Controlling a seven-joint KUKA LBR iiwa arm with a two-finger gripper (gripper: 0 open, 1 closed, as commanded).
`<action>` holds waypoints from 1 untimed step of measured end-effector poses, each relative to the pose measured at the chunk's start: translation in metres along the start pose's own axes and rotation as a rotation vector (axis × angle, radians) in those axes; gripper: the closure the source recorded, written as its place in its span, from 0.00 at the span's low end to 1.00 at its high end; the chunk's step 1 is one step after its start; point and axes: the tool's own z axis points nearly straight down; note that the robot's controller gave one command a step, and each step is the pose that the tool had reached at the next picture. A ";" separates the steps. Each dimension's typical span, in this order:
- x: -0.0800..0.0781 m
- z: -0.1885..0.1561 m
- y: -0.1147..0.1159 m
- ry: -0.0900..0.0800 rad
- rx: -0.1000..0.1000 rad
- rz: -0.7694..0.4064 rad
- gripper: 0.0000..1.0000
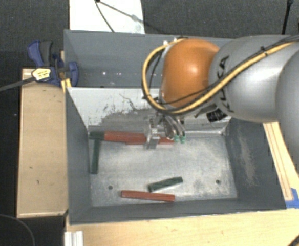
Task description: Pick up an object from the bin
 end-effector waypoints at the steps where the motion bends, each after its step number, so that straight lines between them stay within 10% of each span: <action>1: -0.003 -0.098 -0.012 0.000 0.001 0.004 1.00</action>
Offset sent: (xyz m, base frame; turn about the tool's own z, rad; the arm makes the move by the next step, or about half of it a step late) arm 0.0001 -0.0122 0.0925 0.0016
